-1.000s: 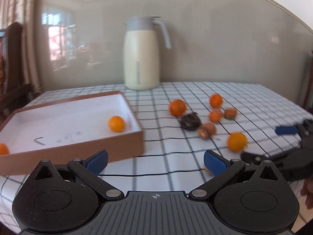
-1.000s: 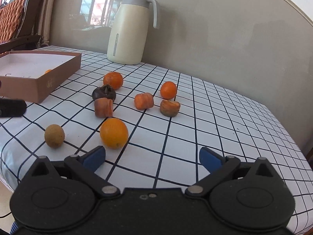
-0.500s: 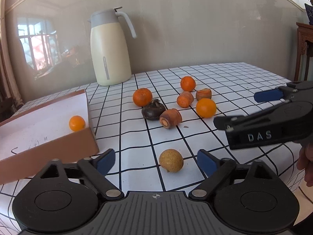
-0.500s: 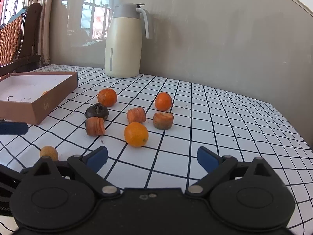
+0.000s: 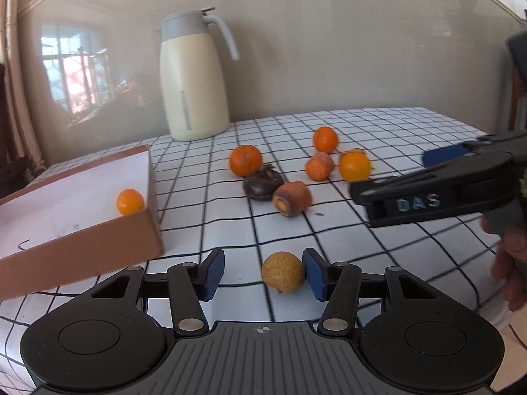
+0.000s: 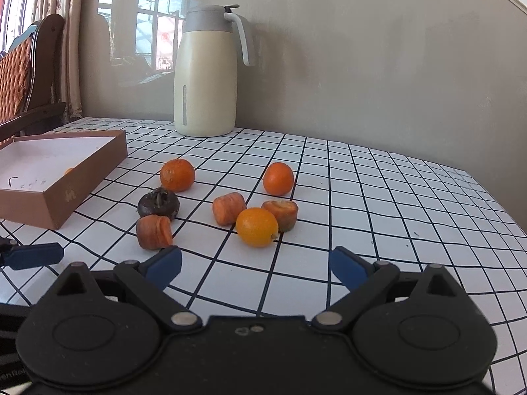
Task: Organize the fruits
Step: 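Grasp the brown round fruit with the left tool while the right tool grasps an orange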
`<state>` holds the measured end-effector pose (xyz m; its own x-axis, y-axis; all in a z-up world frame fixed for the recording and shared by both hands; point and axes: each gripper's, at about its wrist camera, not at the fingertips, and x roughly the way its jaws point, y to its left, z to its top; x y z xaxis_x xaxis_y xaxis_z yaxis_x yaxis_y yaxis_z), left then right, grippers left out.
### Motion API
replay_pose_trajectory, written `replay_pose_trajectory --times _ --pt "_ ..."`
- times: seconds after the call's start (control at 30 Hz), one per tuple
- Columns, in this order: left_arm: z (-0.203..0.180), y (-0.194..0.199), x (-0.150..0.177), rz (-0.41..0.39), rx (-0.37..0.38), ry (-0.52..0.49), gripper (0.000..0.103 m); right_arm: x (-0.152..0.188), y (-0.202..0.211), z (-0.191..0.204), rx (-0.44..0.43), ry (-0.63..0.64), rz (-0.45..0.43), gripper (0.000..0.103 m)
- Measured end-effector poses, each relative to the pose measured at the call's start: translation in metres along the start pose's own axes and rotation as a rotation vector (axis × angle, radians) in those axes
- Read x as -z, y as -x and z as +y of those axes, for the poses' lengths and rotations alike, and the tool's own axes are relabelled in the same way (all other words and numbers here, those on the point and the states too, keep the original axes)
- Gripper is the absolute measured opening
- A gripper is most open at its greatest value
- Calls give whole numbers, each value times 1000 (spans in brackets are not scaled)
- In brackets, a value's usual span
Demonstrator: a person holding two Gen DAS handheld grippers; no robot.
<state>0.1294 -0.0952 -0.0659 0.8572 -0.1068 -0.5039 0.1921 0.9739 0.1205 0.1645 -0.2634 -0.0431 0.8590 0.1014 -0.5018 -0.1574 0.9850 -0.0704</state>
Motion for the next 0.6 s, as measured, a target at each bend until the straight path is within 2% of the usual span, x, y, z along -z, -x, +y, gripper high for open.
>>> replay_pose_trajectory --times 0.17,0.6 --pt "14 -6 -2 11 -31 77 27 1 1 -2 4 -4 -3 91" --pt "14 1 7 -13 -59 120 27 -3 -5 6 -26 -3 8 89"
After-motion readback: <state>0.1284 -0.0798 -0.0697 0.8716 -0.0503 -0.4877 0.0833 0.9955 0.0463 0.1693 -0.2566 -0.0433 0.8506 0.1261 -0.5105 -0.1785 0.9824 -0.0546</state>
